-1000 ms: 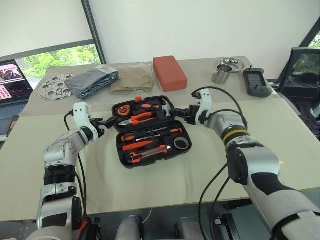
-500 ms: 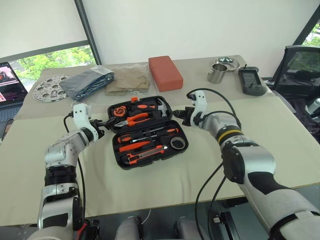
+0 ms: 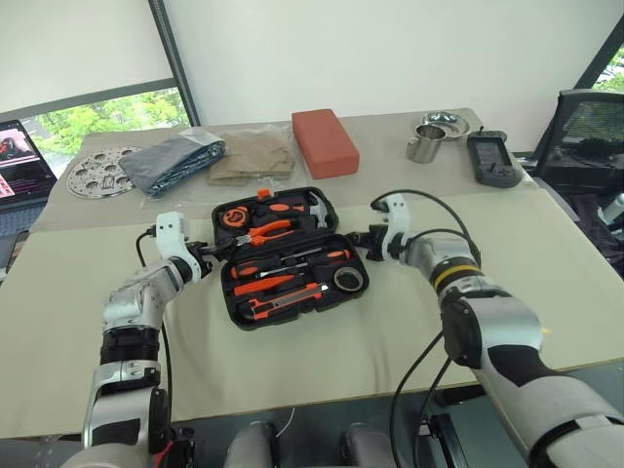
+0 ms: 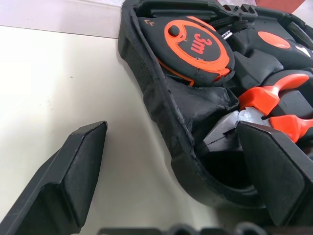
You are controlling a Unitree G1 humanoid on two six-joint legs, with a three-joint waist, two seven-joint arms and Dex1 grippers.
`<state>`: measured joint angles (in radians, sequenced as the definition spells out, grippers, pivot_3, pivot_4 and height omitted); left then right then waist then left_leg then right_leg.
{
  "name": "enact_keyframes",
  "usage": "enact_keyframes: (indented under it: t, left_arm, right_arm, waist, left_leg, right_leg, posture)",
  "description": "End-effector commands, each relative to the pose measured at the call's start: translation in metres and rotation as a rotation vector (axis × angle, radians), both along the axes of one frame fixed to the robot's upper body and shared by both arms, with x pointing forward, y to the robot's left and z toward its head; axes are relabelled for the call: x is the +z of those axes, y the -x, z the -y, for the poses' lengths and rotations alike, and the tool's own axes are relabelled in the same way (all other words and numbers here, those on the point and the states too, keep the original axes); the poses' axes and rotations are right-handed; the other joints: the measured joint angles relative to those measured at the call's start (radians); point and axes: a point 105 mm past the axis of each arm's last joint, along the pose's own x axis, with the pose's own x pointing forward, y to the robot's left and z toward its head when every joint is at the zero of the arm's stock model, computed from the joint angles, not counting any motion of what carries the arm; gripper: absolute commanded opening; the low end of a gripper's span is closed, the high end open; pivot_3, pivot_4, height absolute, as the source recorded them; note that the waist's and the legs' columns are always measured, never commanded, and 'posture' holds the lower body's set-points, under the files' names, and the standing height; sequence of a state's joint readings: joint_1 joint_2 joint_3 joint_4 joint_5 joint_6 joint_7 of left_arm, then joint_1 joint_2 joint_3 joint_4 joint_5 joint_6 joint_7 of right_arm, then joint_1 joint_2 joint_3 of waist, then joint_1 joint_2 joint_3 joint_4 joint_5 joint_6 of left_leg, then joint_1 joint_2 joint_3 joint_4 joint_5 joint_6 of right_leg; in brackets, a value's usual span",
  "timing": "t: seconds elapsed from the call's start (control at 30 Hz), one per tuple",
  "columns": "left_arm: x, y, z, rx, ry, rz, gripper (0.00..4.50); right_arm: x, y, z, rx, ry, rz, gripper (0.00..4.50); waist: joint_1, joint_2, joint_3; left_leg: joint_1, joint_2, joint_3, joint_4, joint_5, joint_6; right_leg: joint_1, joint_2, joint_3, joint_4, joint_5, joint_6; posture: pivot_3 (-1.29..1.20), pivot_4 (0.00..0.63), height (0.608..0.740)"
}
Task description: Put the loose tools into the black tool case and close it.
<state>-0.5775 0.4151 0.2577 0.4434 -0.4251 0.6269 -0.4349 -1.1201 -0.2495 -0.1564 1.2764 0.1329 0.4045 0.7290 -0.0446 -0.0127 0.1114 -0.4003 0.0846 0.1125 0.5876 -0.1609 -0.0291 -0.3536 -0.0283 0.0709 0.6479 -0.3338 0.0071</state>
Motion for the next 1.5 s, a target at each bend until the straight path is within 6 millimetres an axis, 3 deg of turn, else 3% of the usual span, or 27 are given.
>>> enact_keyframes:
  t: [0.03,0.27,0.47,0.6,0.97,1.27,1.5]
  left_arm:
    - [0.007,-0.006,0.006,-0.017,-0.008,0.037,4.5]
    - [0.006,-0.01,0.014,-0.04,-0.006,0.041,4.5]
    - [0.005,-0.011,0.019,-0.058,-0.006,0.043,4.5]
    - [0.013,-0.013,0.004,-0.01,-0.016,0.084,4.5]
    - [0.039,-0.008,-0.016,-0.066,0.137,0.069,4.5]
    - [0.034,-0.022,-0.013,-0.118,0.182,-0.05,4.5]
    - [0.04,-0.024,-0.017,-0.152,0.249,-0.1,4.5]
  right_arm:
    - [0.004,0.007,-0.01,0.096,-0.033,-0.018,0.09]
    - [0.009,0.029,-0.023,0.311,-0.11,-0.046,0.09]
    - [0.008,0.038,-0.014,0.358,-0.111,-0.057,0.09]
    - [0.006,0.024,0.01,0.221,-0.004,0.008,0.09]
    - [0.043,0.011,0.032,0.132,-0.033,0.116,0.09]
    - [0.055,-0.004,0.039,0.01,-0.08,0.175,0.09]
    - [0.056,-0.004,0.036,0.022,-0.079,0.179,0.09]
  waist:
    - [0.002,0.0,0.0]
    - [0.004,0.0,0.0]
    - [0.005,0.0,0.0]
    - [0.006,0.0,0.0]
    - [0.007,0.0,0.0]
    - [0.006,0.0,0.0]
    - [0.001,0.0,0.0]
  left_leg:
    - [0.0,0.0,0.0,0.0,0.0,0.0]
    - [0.0,0.0,0.0,0.001,-0.001,0.001]
    - [-0.001,0.0,-0.001,0.001,-0.001,0.001]
    - [-0.001,0.0,-0.001,0.001,-0.001,0.001]
    - [-0.002,0.0,-0.001,0.001,-0.002,0.001]
    - [-0.002,-0.001,-0.001,0.001,-0.002,0.001]
    - [-0.004,0.0,-0.001,0.001,-0.002,0.001]
  right_leg:
    - [0.0,0.0,0.0,0.0,0.0,0.0]
    - [0.0,0.0,0.0,0.0,0.0,0.0]
    - [0.0,0.0,-0.001,0.0,0.0,0.0]
    - [0.0,0.0,0.0,0.0,0.0,0.0]
    - [-0.001,0.0,-0.001,0.0,0.0,0.0]
    - [-0.001,0.0,-0.001,-0.001,0.0,0.0]
    - [-0.003,0.001,-0.001,-0.001,0.0,0.0]
  posture:
    - [0.0,0.15,0.736]
    - [0.0,0.15,0.736]
    - [0.0,0.15,0.736]
    - [0.0,0.15,0.736]
    - [0.0,0.15,0.736]
    - [0.0,0.15,0.736]
    - [0.0,0.15,0.736]
